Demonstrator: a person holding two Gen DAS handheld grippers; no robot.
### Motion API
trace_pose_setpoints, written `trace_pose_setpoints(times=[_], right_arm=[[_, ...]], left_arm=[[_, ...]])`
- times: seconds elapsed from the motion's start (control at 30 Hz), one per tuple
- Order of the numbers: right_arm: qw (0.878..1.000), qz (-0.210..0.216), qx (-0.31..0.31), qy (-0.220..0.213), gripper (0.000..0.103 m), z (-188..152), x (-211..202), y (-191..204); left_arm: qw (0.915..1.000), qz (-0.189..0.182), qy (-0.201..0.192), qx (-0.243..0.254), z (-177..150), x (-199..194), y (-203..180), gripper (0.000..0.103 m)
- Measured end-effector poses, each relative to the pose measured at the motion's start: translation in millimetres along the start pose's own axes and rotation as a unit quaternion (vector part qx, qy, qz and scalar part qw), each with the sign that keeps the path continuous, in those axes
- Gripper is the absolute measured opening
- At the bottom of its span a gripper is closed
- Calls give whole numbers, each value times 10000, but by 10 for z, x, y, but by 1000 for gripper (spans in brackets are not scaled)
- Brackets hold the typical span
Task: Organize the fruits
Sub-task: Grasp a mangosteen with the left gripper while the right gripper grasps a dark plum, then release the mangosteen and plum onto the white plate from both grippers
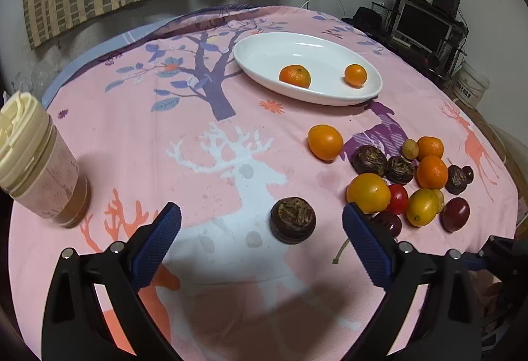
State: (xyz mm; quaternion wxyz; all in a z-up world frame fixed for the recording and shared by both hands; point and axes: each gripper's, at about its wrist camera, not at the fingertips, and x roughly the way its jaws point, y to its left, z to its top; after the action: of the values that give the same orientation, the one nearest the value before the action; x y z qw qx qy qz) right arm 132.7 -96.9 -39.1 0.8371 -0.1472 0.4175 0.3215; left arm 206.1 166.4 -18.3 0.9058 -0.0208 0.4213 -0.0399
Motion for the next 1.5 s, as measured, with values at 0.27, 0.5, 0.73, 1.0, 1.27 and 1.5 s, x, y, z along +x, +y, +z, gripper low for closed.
trace_pose_setpoints(times=[0.27, 0.5, 0.73, 1.0, 1.27, 1.5], right_arm=[[9987, 365, 294, -196, 40, -26, -45, -104], [9970, 583, 438, -269, 41, -22, -53, -155], [9952, 765, 484, -360, 41, -33, -81, -173], [9910, 1022, 591, -636, 41, 220, -200, -392], [9860, 298, 1222, -1091, 41, 1335, 71, -1143], [9909, -273, 1303, -181, 41, 1961, 949, -1516]], left_arm=[[9985, -369, 227, 321, -101, 111, -104, 61], [9978, -312, 404, 433, -127, 290, -179, 54], [9982, -216, 435, 363, -105, 382, -158, 51], [9984, -334, 292, 342, 56, 285, -241, 37], [9973, -620, -389, 56, 1135, 381, -494, 37], [9999, 27, 81, -96, 1878, 1192, -519, 36]])
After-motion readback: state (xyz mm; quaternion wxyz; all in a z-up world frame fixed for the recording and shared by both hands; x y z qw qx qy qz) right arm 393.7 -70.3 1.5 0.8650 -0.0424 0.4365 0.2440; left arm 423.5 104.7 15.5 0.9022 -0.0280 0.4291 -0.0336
